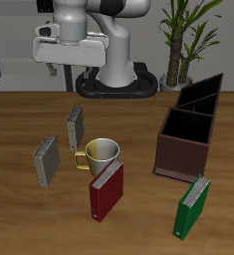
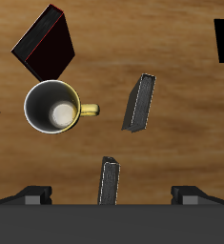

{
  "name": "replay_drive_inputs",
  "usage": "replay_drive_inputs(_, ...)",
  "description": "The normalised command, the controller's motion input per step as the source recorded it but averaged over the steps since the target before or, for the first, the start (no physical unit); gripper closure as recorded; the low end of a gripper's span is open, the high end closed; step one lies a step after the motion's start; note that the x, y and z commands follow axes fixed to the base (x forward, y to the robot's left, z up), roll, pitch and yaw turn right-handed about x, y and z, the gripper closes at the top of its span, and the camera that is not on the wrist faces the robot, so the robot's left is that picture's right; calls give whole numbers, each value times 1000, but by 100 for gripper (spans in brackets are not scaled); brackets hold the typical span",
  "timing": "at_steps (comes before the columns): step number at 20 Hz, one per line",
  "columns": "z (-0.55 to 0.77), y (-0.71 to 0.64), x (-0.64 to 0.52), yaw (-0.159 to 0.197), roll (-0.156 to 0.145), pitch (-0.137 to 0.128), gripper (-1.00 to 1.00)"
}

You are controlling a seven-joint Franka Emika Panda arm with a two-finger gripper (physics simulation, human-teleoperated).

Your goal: Place the left yellow book into the left desk caddy's front compartment

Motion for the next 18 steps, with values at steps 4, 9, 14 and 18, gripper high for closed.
replay_drive_inputs(4,-282,-67,-17,-2,-19,1,-100)
replay_drive_inputs(9,-305,-10,-52,-3,-1,19,-100)
replay_drive_inputs(14,-330,-16,-30,-21,-11,27,-100)
replay_drive_inputs(18,-129,-40,-61,5,-13,-20,-100)
